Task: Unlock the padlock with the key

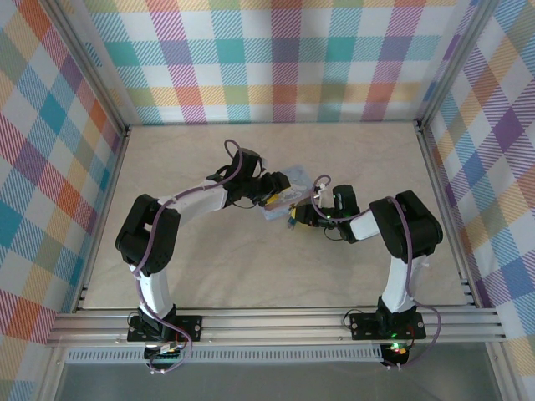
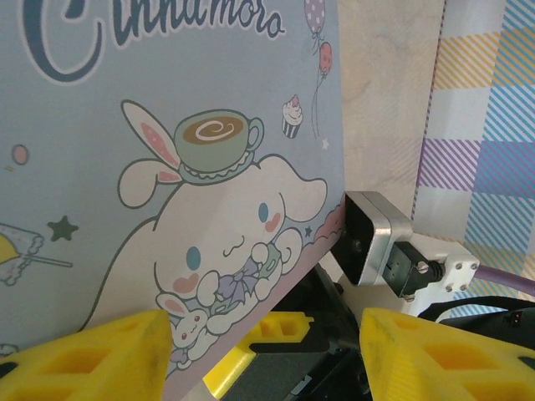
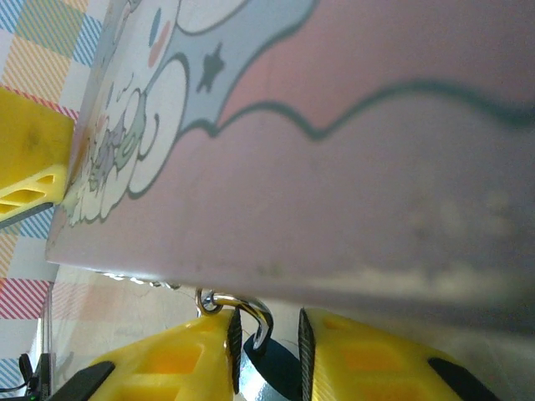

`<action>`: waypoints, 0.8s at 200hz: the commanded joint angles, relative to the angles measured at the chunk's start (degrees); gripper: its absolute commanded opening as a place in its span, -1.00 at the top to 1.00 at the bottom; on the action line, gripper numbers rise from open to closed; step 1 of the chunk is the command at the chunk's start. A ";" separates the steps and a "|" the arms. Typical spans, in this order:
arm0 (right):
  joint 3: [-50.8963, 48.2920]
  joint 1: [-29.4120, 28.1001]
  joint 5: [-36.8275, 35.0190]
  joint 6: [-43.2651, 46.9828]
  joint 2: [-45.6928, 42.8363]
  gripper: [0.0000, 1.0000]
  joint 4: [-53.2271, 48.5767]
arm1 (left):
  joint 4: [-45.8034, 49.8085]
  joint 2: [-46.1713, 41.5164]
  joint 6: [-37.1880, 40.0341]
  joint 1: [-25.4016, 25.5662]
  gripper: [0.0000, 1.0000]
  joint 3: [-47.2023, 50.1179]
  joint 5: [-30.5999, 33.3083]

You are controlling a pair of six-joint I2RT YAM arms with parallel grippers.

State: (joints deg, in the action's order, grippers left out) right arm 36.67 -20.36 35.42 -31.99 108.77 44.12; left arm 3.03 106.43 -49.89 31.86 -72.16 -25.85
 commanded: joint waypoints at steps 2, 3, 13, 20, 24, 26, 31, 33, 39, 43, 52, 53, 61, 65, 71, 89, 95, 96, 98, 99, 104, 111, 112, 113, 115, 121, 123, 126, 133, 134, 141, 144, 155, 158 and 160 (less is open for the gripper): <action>1.04 -0.54 0.05 -0.87 1.18 0.53 2.46 | -0.21 0.79 -0.28 0.49 -0.23 0.55 0.54; 1.04 -0.50 0.02 -0.88 1.18 0.53 2.46 | -0.17 0.79 -0.20 0.49 -0.23 0.59 0.58; 1.04 -0.55 -0.21 -0.99 1.22 0.57 2.46 | -0.21 0.79 -0.30 0.49 -0.23 0.60 0.62; 0.96 -0.55 -0.47 -1.12 1.18 0.59 2.57 | -0.25 0.81 -0.34 0.49 -0.23 0.59 0.54; 0.96 -0.56 -0.55 -1.17 1.18 0.62 2.70 | -0.26 0.84 -0.30 0.54 -0.22 0.61 0.53; 0.96 -0.54 -0.55 -1.17 1.18 0.63 2.72 | -0.29 0.83 -0.30 0.50 -0.22 0.62 0.53; 0.95 -0.55 -0.53 -1.21 1.18 0.66 2.81 | -0.25 0.80 -0.30 0.55 -0.23 0.57 0.56; 1.00 -0.56 -0.53 -1.29 1.22 0.67 2.81 | -0.27 0.84 -0.34 0.57 -0.23 0.56 0.54; 0.91 -0.56 -0.59 -1.37 1.18 0.71 2.87 | -0.30 0.88 -0.29 0.55 -0.22 0.58 0.59; 0.89 -0.54 -0.61 -1.41 1.18 0.73 2.84 | -0.38 0.84 -0.30 0.57 -0.23 0.62 0.58; 0.82 -0.51 -0.70 -1.58 1.10 0.78 2.99 | -0.41 0.93 -0.28 0.58 -0.22 0.63 0.58; 0.80 -0.54 -0.70 -1.58 1.10 0.79 3.03 | -0.40 0.90 -0.29 0.58 -0.22 0.63 0.56; 0.73 -0.56 -0.86 -1.71 1.02 0.81 3.16 | -0.39 0.93 -0.30 0.58 -0.22 0.70 0.54; 0.69 -0.53 -0.88 -1.74 0.94 0.83 3.09 | -0.47 0.84 -0.30 0.58 -0.23 0.75 0.53; 0.62 -0.53 -1.05 -1.76 0.79 0.85 3.14 | -0.44 0.90 -0.30 0.56 -0.23 0.71 0.58; 0.27 -0.56 -1.38 -1.88 0.37 0.93 3.33 | -0.47 0.89 -0.38 0.57 -0.23 0.82 0.62; 0.10 -0.53 -1.62 -2.09 0.17 0.95 3.42 | -0.56 0.84 -0.38 0.57 -0.22 0.91 0.62; 0.09 -0.55 -1.64 -2.10 0.15 0.96 3.42 | -0.56 0.82 -0.38 0.57 -0.22 0.90 0.62; 0.03 -0.56 -1.73 -2.15 0.06 0.96 3.49 | -0.57 0.80 -0.38 0.57 -0.23 0.91 0.69; 0.01 -0.51 -1.79 -2.18 0.05 0.96 3.55 | -0.52 0.80 -0.38 0.58 -0.23 0.89 0.70; -0.13 -0.53 -1.97 -2.31 -0.09 0.97 3.68 | -0.53 0.78 -0.37 0.58 -0.23 0.94 0.71; -0.34 -0.51 -2.23 -2.50 -0.26 0.98 3.91 | -0.55 0.79 -0.38 0.58 -0.23 1.04 0.76; -0.31 -0.53 -2.26 -2.48 -0.29 0.99 3.89 | -0.56 0.79 -0.38 0.58 -0.23 1.05 0.74; -0.34 -0.55 -2.27 -2.52 -0.35 0.99 3.92 | -0.56 0.79 -0.38 0.58 -0.23 1.05 0.72; -0.42 -0.56 -2.35 -2.61 -0.43 0.99 4.02 | -0.54 0.77 -0.38 0.58 -0.22 1.06 0.78; -0.52 -0.53 -2.58 -2.76 -0.55 0.99 4.05 | -0.55 0.78 -0.46 0.58 -0.23 1.06 0.80; -0.52 -0.56 -2.67 -2.87 -0.56 0.99 4.11 | -0.56 0.73 -0.45 0.58 -0.22 1.08 0.80; -0.60 -0.51 -2.79 -2.99 -0.66 1.00 4.13 | -0.55 0.85 -0.45 0.56 -0.22 1.20 0.80; -0.76 -0.54 -3.06 -3.12 -0.83 1.00 4.22 | -0.56 0.82 -0.47 0.58 -0.23 1.15 0.88; -0.78 -0.55 -3.11 -3.14 -0.88 1.00 4.26 | -0.52 0.76 -0.43 0.58 -0.23 1.19 0.88; -0.88 -0.56 -3.43 -3.36 -1.05 1.00 4.31 | -0.48 0.77 -0.46 0.56 -0.23 1.38 0.88; -0.97 -0.55 -3.62 -3.48 -1.15 1.00 4.31 | -0.51 0.71 -0.48 0.56 -0.23 1.37 0.88; -1.14 -0.49 -4.25 -3.94 -1.44 1.00 4.28 | -0.49 0.65 -0.47 0.57 -0.23 1.49 0.93; -1.23 -0.51 -4.43 -4.10 -1.62 1.00 4.25 | -0.62 0.62 -0.47 0.57 -0.23 1.59 0.89; -1.29 -0.50 -4.51 -4.19 -1.65 1.00 4.29 | -0.62 0.62 -0.45 0.57 -0.23 1.63 0.89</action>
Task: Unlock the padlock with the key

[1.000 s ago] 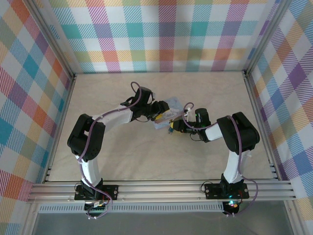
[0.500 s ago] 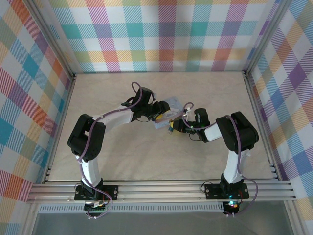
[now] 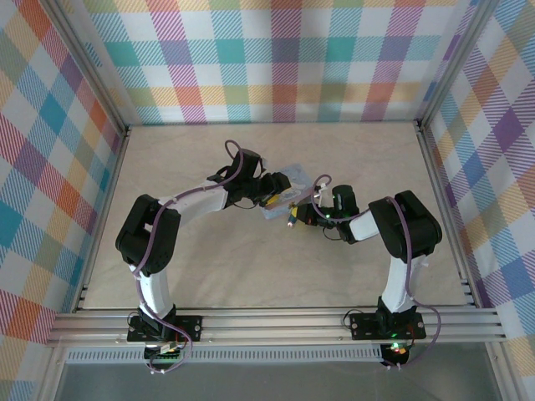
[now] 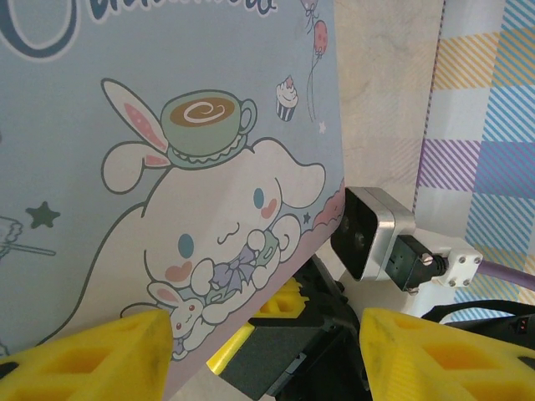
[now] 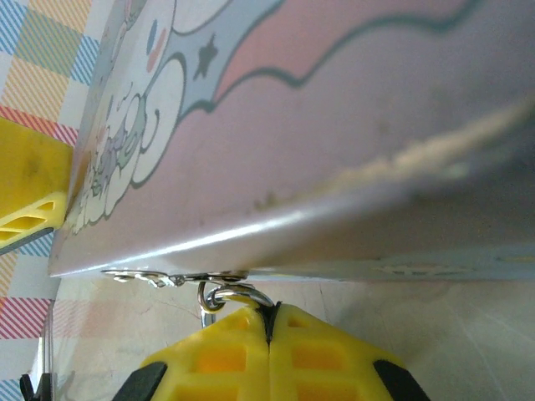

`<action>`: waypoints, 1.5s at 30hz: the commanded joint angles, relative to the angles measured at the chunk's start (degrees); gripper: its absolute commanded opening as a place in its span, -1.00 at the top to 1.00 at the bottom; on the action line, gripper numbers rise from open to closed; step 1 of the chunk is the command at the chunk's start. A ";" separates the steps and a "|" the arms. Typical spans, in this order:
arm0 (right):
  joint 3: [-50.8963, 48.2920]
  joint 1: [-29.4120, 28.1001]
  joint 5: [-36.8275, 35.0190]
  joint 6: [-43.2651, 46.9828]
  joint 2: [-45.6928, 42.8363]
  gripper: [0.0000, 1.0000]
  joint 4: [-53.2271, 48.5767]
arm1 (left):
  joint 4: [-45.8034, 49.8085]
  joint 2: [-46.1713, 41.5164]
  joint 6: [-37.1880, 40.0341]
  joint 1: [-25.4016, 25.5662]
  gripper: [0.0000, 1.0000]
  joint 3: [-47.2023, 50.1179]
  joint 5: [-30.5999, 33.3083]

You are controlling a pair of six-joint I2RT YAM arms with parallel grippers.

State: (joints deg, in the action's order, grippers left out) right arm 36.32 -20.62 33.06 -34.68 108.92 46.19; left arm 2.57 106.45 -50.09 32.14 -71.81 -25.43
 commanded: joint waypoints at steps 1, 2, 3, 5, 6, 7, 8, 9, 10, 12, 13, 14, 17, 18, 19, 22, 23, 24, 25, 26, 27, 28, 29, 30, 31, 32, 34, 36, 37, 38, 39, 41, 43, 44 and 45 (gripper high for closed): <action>-0.96 -0.22 -2.27 -1.56 -1.84 1.00 2.23 | -0.18 0.55 -0.31 0.29 -0.22 1.35 0.47; -1.11 -0.29 -2.57 -1.78 -2.03 1.00 2.20 | -0.19 0.55 -0.36 0.29 -0.23 1.40 0.47; -1.29 -0.30 -2.82 -2.02 -2.31 1.00 2.24 | -0.27 0.43 -0.44 0.29 -0.22 1.58 0.50; -1.24 -0.25 -3.24 -2.64 -2.63 1.00 1.80 | -0.42 0.24 -0.62 0.46 -0.23 1.76 0.56; -1.32 -0.27 -3.45 -3.22 -2.72 1.00 2.11 | -0.37 0.11 -0.63 0.55 -0.22 1.89 0.64; -1.46 -0.27 -3.71 -3.99 -2.60 1.00 2.75 | -0.45 0.00 -0.56 0.69 -0.23 1.85 0.78; -1.65 -0.23 -4.00 -4.84 -2.50 1.00 3.28 | -0.38 -0.02 -0.56 0.81 -0.22 1.94 0.82; -1.76 -0.25 -4.21 -5.57 -2.54 1.00 3.76 | -0.37 -0.06 -0.54 1.03 -0.22 1.98 0.87; -1.85 -0.28 -4.53 -6.29 -2.47 1.00 4.22 | -0.45 0.08 -0.54 1.10 -0.23 2.04 0.90; -2.12 -0.25 -5.14 -7.45 -2.43 1.00 4.97 | -0.38 0.07 -0.60 1.26 -0.22 2.19 0.99; -2.26 -0.23 -5.47 -7.80 -2.56 1.00 5.30 | -0.37 0.00 -0.63 1.32 -0.22 2.33 1.08; -2.43 -0.29 -5.83 -8.12 -2.62 1.00 5.52 | -0.30 -0.13 -0.67 1.41 -0.22 2.44 1.26; -2.90 -0.28 -6.99 -9.11 -3.20 1.00 5.92 | 0.00 -0.47 -0.62 1.68 -0.22 2.55 1.70; -2.91 -0.27 -7.21 -9.39 -3.33 1.00 5.85 | 0.00 -0.48 -0.61 1.70 -0.22 2.55 1.70; -2.96 -0.27 -7.57 -9.80 -3.50 1.00 5.92 | 0.00 -0.53 -0.62 1.70 -0.22 2.48 1.70; -3.35 -0.28 -9.00 -10.96 -4.06 1.00 5.97 | 0.07 -0.53 -0.62 1.87 -0.22 2.47 1.68; -3.44 -0.26 -9.47 -11.23 -4.37 1.00 5.90 | 0.11 -0.45 -0.62 1.87 -0.22 2.49 1.70; -3.53 -0.29 -9.74 -11.37 -4.50 1.00 5.92 | 0.03 -0.47 -0.59 1.94 -0.22 2.49 1.70; -3.53 -0.28 -10.22 -11.48 -4.84 1.00 5.76 | 0.11 -0.54 -0.62 1.92 -0.22 2.47 1.70; -3.62 -0.23 -10.74 -11.77 -5.18 1.00 5.65 | 0.11 -0.46 -0.63 1.96 -0.22 2.47 1.70; -3.62 -0.23 -11.10 -11.94 -5.36 1.00 5.54 | 0.09 -0.51 -0.63 1.96 -0.22 2.55 1.70; -3.62 -0.24 -11.50 -12.15 -5.71 1.00 5.34 | 0.08 -0.55 -0.62 1.96 -0.22 2.60 1.70; -3.49 -0.21 -11.82 -12.34 -5.85 1.00 5.23 | 0.12 -0.54 -0.63 2.05 -0.22 2.68 1.74; -3.37 -0.20 -11.94 -12.42 -5.97 1.00 4.93 | 0.13 -0.55 -0.63 2.05 -0.22 2.69 1.70; -3.19 -0.19 -12.24 -12.43 -6.16 1.00 4.65 | 0.15 -0.56 -0.63 2.05 -0.22 2.80 1.68; -3.09 -0.20 -12.42 -12.45 -6.21 1.00 4.40 | 0.08 -0.55 -0.61 2.05 -0.22 2.74 1.62; -2.92 -0.21 -12.98 -12.65 -6.32 1.00 3.77 | 0.16 -0.62 -0.60 2.05 -0.22 2.81 1.61; -2.84 -0.21 -13.51 -12.61 -6.44 1.00 3.41 | 0.24 -0.83 -0.55 2.05 -0.22 2.82 1.68; -2.83 -0.21 -13.65 -12.39 -6.47 1.00 3.17 | 0.21 -0.97 -0.54 2.05 -0.22 2.82 1.70; -2.92 -0.21 -13.77 -12.20 -6.63 1.00 3.02 | 0.24 -1.05 -0.52 2.00 -0.23 2.82 1.69; -2.98 -0.21 -13.89 -11.88 -6.81 1.00 2.68 | 0.32 -1.16 -0.45 2.04 -0.23 2.82 1.70; -3.39 -0.20 -14.32 -11.27 -7.37 1.00 2.04 | 0.36 -1.37 -0.27 2.03 -0.24 2.77 1.74; -3.94 -0.15 -14.77 -10.44 -8.25 1.00 1.53 | 0.75 -1.74 0.04 2.05 -0.26 2.47 2.02; -4.22 -0.11 -14.95 -10.01 -8.83 1.00 1.17 | 1.01 -1.94 0.16 2.05 -0.27 2.38 2.20; -4.38 -0.12 -15.03 -9.53 -9.34 1.00 0.56 | 1.20 -2.18 0.32 2.04 -0.29 2.25 2.39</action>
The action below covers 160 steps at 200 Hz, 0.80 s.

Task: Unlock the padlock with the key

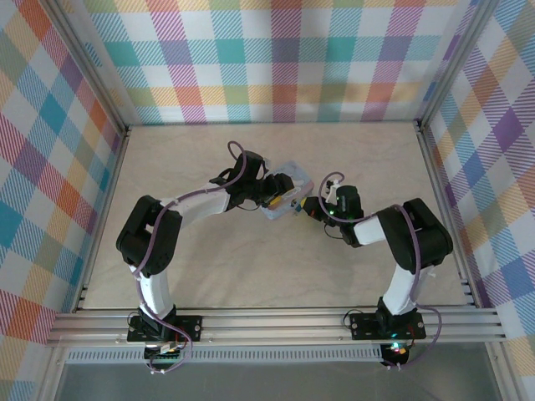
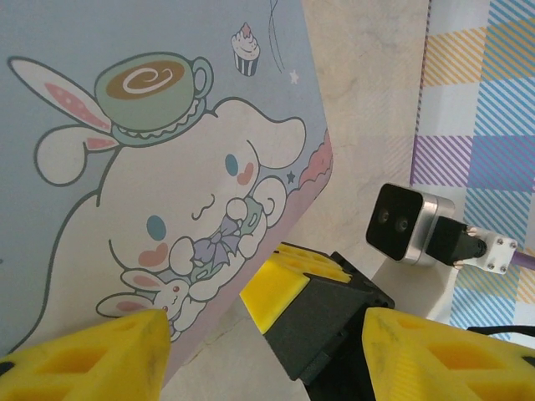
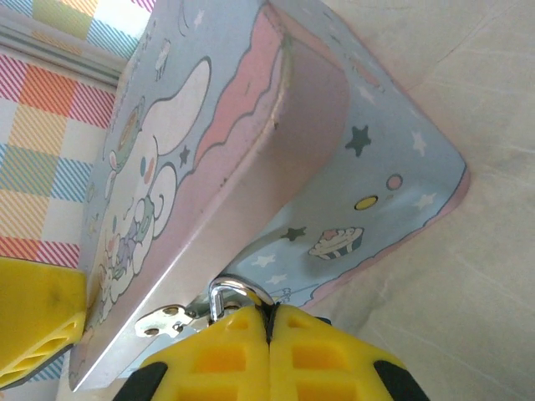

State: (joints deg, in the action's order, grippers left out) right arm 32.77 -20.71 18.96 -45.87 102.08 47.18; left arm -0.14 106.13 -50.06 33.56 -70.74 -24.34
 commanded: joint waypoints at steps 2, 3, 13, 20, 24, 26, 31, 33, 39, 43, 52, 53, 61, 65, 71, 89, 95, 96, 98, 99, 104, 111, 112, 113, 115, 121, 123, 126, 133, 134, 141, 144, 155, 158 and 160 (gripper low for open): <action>-0.95 -0.03 -0.94 2.53 -3.38 1.00 -1.38 | 4.17 -2.29 0.39 0.61 -0.31 1.09 1.51; -1.00 -0.03 -0.94 2.62 -3.51 1.00 -1.56 | 4.22 -2.35 0.44 0.62 -0.31 1.06 1.54; -1.19 0.02 -1.03 3.73 -4.82 1.00 -2.99 | 4.57 -3.03 0.55 0.54 -0.34 1.04 1.98; -1.39 -0.03 -1.11 4.51 -5.87 1.00 -4.21 | 4.77 -3.60 0.79 0.52 -0.35 1.04 2.38; -1.52 -0.03 -1.21 4.90 -6.45 1.00 -4.91 | 5.01 -4.07 0.82 0.49 -0.37 1.04 2.59; -1.55 -0.03 -1.21 4.99 -6.59 1.00 -5.04 | 5.10 -4.21 0.84 0.46 -0.37 1.04 2.73; -1.65 -0.03 -1.28 5.57 -7.50 1.00 -6.09 | 5.32 -4.67 0.96 0.45 -0.38 1.04 3.01; -1.66 -0.03 -1.29 5.68 -7.64 1.00 -6.33 | 5.39 -4.87 0.94 0.45 -0.39 1.04 3.10; -1.75 -0.03 -1.29 6.41 -8.71 1.00 -7.72 | 5.50 -5.49 1.01 0.37 -0.41 1.04 3.38; -1.79 -0.03 -1.30 6.82 -9.30 1.00 -8.57 | 5.70 -5.91 1.12 0.36 -0.42 1.04 3.62; -1.84 -0.03 -1.31 7.75 -10.91 1.00 -10.59 | 6.06 -7.05 1.19 0.28 -0.44 1.06 4.17; -1.79 -0.03 -1.26 7.87 -11.14 1.00 -10.60 | 6.09 -7.15 1.24 0.28 -0.44 1.05 4.23; -1.83 -0.03 -1.22 8.77 -12.74 1.00 -14.13 | 6.48 -8.20 1.46 0.18 -0.46 1.04 4.87; -1.75 -0.03 -1.27 9.14 -13.49 1.00 -15.28 | 6.75 -8.69 1.71 0.17 -0.47 1.00 5.10; -1.75 -0.03 -1.29 9.74 -14.55 1.00 -16.68 | 7.11 -9.47 2.03 0.11 -0.48 1.04 5.66; -1.51 -0.03 -1.29 12.04 -18.72 1.00 -23.13 | 8.67 -12.00 3.11 -0.03 -0.51 1.18 7.57; -1.41 -0.03 -1.29 12.64 -20.23 1.00 -25.52 | 9.11 -13.01 3.50 -0.14 -0.52 1.30 8.39; -1.41 -0.03 -1.29 12.64 -20.23 1.00 -25.52 | 9.15 -13.16 3.53 -0.15 -0.52 1.35 8.54; -1.26 -0.03 -1.29 12.95 -20.91 1.00 -26.81 | 9.34 -13.45 3.69 -0.16 -0.52 1.40 8.76; -1.24 0.01 -1.29 13.06 -21.16 1.00 -27.37 | 9.40 -13.65 3.81 -0.16 -0.52 1.49 8.90; -0.95 -0.03 -1.29 13.43 -22.00 1.00 -29.35 | 9.96 -14.49 4.30 -0.24 -0.53 1.63 9.87; -0.34 -0.03 -1.00 14.65 -23.67 1.00 -33.23 | 11.17 -15.71 5.25 -0.16 -0.53 1.74 11.61; -0.30 -0.03 -0.97 14.74 -23.85 1.00 -33.79 | 11.37 -15.87 5.46 -0.16 -0.53 1.74 11.86; -0.19 -0.03 -0.91 14.84 -24.08 1.00 -34.20 | 11.47 -16.04 5.57 -0.16 -0.53 1.74 12.12; -0.06 -0.03 -0.87 15.17 -24.46 1.00 -35.17 | 11.89 -16.37 5.94 -0.16 -0.53 1.81 12.65; 0.24 -0.03 -0.71 15.73 -25.37 1.00 -37.22 | 13.10 -17.44 6.87 -0.16 -0.54 1.96 14.29; 0.40 -0.09 -0.61 15.95 -25.93 1.00 -38.43 | 13.49 -17.75 7.19 -0.16 -0.54 2.04 14.77; 0.57 -0.11 -0.54 16.20 -26.51 1.00 -39.61 | 14.01 -18.27 7.66 -0.18 -0.55 2.16 15.67; 0.77 -0.10 -0.42 16.78 -27.79 1.00 -42.29 | 15.27 -19.42 8.52 -0.21 -0.56 2.43 17.51; 0.83 -0.11 -0.42 16.87 -27.98 1.00 -42.63 | 15.35 -19.58 8.59 -0.18 -0.56 2.53 17.63; 1.01 -0.07 -0.31 17.26 -29.11 1.00 -45.34 | 15.60 -20.78 9.50 -0.19 -0.57 2.99 19.41; 1.15 -0.08 -0.25 17.44 -29.56 1.00 -46.61 | 17.41 -21.27 9.81 -0.21 -0.57 3.15 20.11; 1.76 -0.14 -0.36 18.15 -30.98 1.00 -51.19 | 18.75 -23.21 10.74 -0.16 -0.59 4.06 22.45; 1.92 -0.13 -0.40 18.22 -31.20 1.00 -52.18 | 18.90 -23.66 10.88 -0.16 -0.60 4.43 23.01; 2.22 -0.17 -0.43 18.35 -31.45 1.00 -53.02 | 18.96 -24.07 10.98 -0.16 -0.60 4.64 23.37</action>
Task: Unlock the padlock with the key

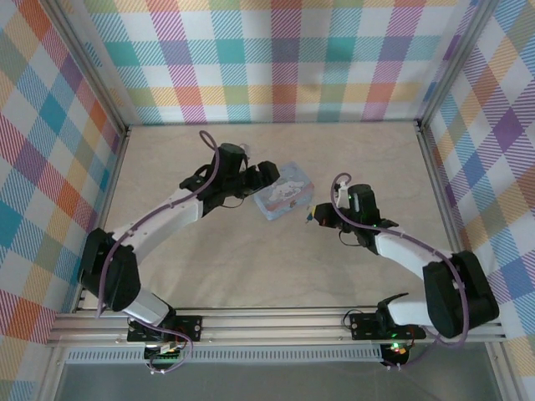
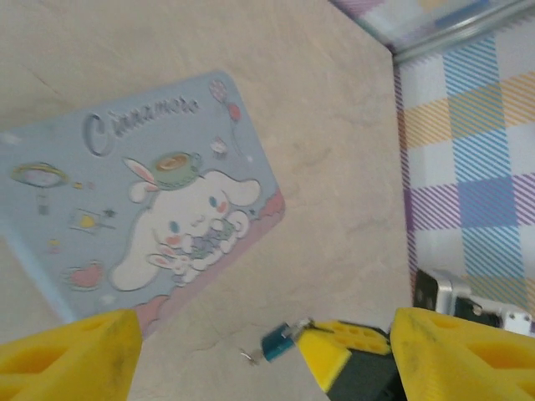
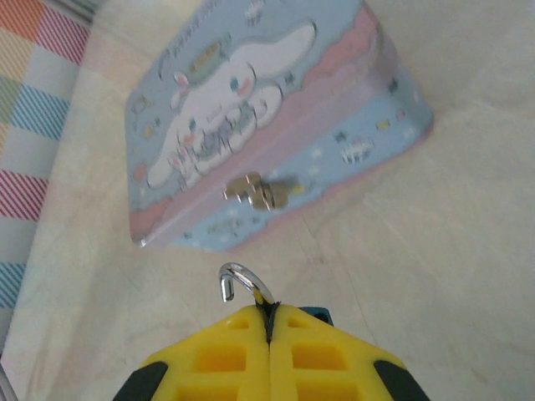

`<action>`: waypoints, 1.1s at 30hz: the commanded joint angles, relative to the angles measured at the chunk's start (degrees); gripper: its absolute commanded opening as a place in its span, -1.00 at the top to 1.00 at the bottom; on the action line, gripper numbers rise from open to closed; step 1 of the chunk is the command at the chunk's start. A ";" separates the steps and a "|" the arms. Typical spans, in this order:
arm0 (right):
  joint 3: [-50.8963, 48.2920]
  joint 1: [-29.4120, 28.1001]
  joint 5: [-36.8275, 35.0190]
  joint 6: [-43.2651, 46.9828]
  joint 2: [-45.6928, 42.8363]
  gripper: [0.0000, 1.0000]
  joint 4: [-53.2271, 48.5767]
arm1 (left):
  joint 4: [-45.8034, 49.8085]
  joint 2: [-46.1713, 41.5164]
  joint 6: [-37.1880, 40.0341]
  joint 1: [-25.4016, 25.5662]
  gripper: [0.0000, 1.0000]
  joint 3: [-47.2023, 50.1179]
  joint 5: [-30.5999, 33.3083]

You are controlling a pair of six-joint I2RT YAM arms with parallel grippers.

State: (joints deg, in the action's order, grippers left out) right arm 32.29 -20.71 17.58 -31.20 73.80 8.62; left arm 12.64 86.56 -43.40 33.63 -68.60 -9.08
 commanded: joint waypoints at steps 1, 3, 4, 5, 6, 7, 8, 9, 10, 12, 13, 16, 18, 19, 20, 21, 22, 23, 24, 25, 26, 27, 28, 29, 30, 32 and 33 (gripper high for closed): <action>2.78 -0.14 0.96 3.73 -3.24 1.00 -15.06 | 6.21 -4.71 4.34 -0.23 -0.60 2.63 8.20; 3.09 -0.24 1.39 4.35 -4.34 1.00 -19.37 | 6.77 -7.10 4.89 -0.23 -0.63 4.22 10.83; 2.89 -0.30 1.53 4.12 -5.00 1.00 -20.99 | 6.85 -8.41 5.07 -0.23 -0.63 5.15 12.31; 2.53 -0.37 1.73 4.11 -5.71 1.00 -22.02 | 6.97 -9.82 5.31 -0.23 -0.65 6.14 13.65; 2.06 -0.53 1.81 3.81 -6.56 1.00 -23.07 | 7.07 -10.83 5.34 -0.23 -0.66 6.88 14.76; 1.49 -0.71 1.99 3.57 -7.36 1.00 -24.10 | 7.13 -12.04 5.42 -0.23 -0.67 7.75 15.91; 1.04 -0.81 2.23 3.37 -8.01 1.00 -24.91 | 7.14 -13.03 5.43 -0.23 -0.68 8.47 16.74; 0.49 -1.04 2.36 3.05 -8.58 1.00 -25.74 | 7.14 -14.15 5.35 -0.23 -0.68 9.32 17.61; -0.26 -1.30 2.54 2.69 -9.16 1.00 -26.54 | 6.91 -14.97 5.12 -0.28 -0.70 10.09 18.10; -1.46 -1.76 2.63 1.65 -9.83 1.00 -27.27 | 6.85 -16.30 4.75 -0.24 -0.70 11.41 18.96; -2.18 -2.00 2.71 1.13 -10.04 1.00 -27.32 | 6.76 -16.72 4.64 -0.31 -0.70 11.97 19.28; -3.99 -2.83 2.27 0.11 -9.76 1.00 -26.10 | 6.86 -17.53 4.29 -0.33 -0.71 13.02 19.70; -4.57 -3.01 1.90 -0.14 -8.87 1.00 -25.36 | 6.99 -17.80 4.20 -0.32 -0.70 13.29 19.77; -4.40 -3.09 1.32 -0.02 -8.53 1.00 -25.45 | 7.12 -17.84 4.30 -0.35 -0.71 13.31 19.76; -4.14 -3.11 0.53 0.42 -8.36 1.00 -25.70 | 7.35 -18.04 4.30 -0.34 -0.71 13.31 19.80; -3.86 -3.15 -0.15 0.69 -8.48 1.00 -25.85 | 7.56 -18.12 4.33 -0.32 -0.71 13.23 19.97; -3.53 -3.11 -1.01 1.09 -8.67 1.00 -26.10 | 7.86 -18.29 4.45 -0.32 -0.72 13.23 20.23; -2.94 -3.11 -1.68 1.50 -8.75 1.00 -26.45 | 8.11 -18.45 4.67 -0.32 -0.72 13.10 20.60; -2.38 -3.11 -2.13 1.87 -8.76 1.00 -26.77 | 8.35 -18.75 4.72 -0.32 -0.73 13.14 20.98; -1.69 -3.10 -2.60 2.47 -8.76 1.00 -27.13 | 8.57 -18.92 4.86 -0.32 -0.73 13.19 21.39; -0.91 -3.11 -3.18 3.14 -8.63 1.00 -27.68 | 8.88 -19.23 4.97 -0.41 -0.74 13.22 22.04; -0.33 -3.11 -3.74 3.48 -8.58 1.00 -27.91 | 9.13 -19.48 5.08 -0.47 -0.75 13.30 22.46; 0.39 -3.11 -4.48 3.96 -8.65 0.99 -28.32 | 9.43 -19.85 5.30 -0.56 -0.75 13.31 22.95; 0.97 -3.11 -5.26 4.40 -8.74 0.98 -28.55 | 9.77 -20.19 5.41 -0.66 -0.76 13.39 23.51; 1.73 -3.12 -6.29 4.89 -8.88 0.96 -28.82 | 9.94 -20.67 5.51 -0.80 -0.77 13.42 23.95; 2.82 -3.11 -8.37 5.86 -9.26 0.92 -29.20 | 10.76 -21.78 5.85 -1.06 -0.80 13.68 25.46; 3.30 -3.11 -9.40 6.43 -9.44 0.89 -29.41 | 10.97 -22.31 6.11 -1.31 -0.81 13.79 26.04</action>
State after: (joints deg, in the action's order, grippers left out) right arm 32.88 -23.51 12.27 -27.62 65.17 -19.18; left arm 21.41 66.74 -38.89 33.17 -55.64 13.43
